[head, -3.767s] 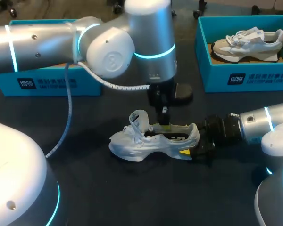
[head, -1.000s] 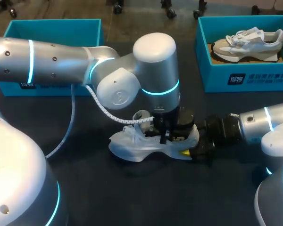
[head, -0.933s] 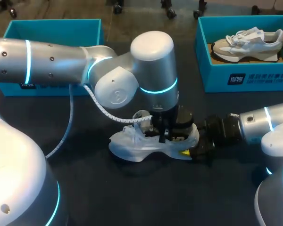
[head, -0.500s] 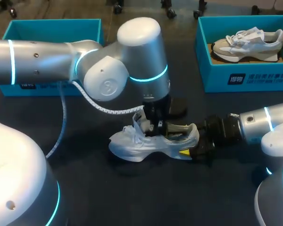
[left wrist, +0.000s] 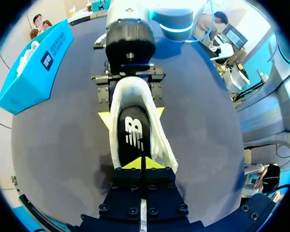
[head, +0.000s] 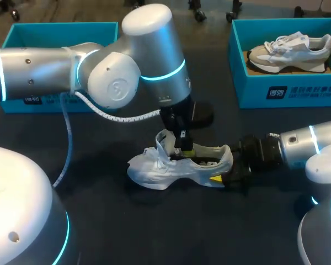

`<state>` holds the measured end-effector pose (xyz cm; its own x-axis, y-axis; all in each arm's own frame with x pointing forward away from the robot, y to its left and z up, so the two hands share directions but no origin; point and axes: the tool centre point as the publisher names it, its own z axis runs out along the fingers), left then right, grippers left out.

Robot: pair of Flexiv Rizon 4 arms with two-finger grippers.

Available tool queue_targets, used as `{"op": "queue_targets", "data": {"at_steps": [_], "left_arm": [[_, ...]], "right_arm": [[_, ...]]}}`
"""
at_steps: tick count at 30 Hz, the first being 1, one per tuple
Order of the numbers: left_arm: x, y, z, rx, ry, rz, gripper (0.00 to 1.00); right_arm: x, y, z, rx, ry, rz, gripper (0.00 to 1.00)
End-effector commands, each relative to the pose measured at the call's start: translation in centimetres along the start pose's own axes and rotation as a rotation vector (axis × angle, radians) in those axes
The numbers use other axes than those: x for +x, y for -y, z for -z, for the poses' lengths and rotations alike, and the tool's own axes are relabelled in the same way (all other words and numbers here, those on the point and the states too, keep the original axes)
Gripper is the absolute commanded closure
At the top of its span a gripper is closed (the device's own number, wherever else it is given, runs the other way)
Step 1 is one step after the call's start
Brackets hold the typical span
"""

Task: Take the shoe out of the shoebox, open the shoe tongue, remove and reinsert the insole, then place the shoe into the shoebox

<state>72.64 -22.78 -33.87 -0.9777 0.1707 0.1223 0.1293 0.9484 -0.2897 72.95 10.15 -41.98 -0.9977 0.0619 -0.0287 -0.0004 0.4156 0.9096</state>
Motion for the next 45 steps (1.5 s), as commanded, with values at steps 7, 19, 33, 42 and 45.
{"op": "queue_targets", "data": {"at_steps": [7,19,33,42,45], "left_arm": [[0.0,0.7,-1.0,-0.008,-0.041,-0.04,1.0],[-0.1,1.9,-4.3,-0.025,-0.047,-0.092,0.96],[0.4,1.3,-5.8,-0.037,-0.053,-0.107,0.62],[0.6,0.8,-7.6,-0.051,-0.049,-0.155,0.55],[0.7,0.7,-8.0,-0.048,-0.059,-0.154,0.53]], "right_arm": [[0.4,0.4,-1.0,0.006,0.001,0.0,1.0],[0.4,0.4,-1.0,0.006,0.001,0.0,1.0],[0.4,0.4,-1.0,0.006,0.001,0.0,1.0],[0.4,0.4,-1.0,0.006,0.001,0.0,1.0],[0.4,0.4,-1.0,0.006,0.001,0.0,1.0]]}}
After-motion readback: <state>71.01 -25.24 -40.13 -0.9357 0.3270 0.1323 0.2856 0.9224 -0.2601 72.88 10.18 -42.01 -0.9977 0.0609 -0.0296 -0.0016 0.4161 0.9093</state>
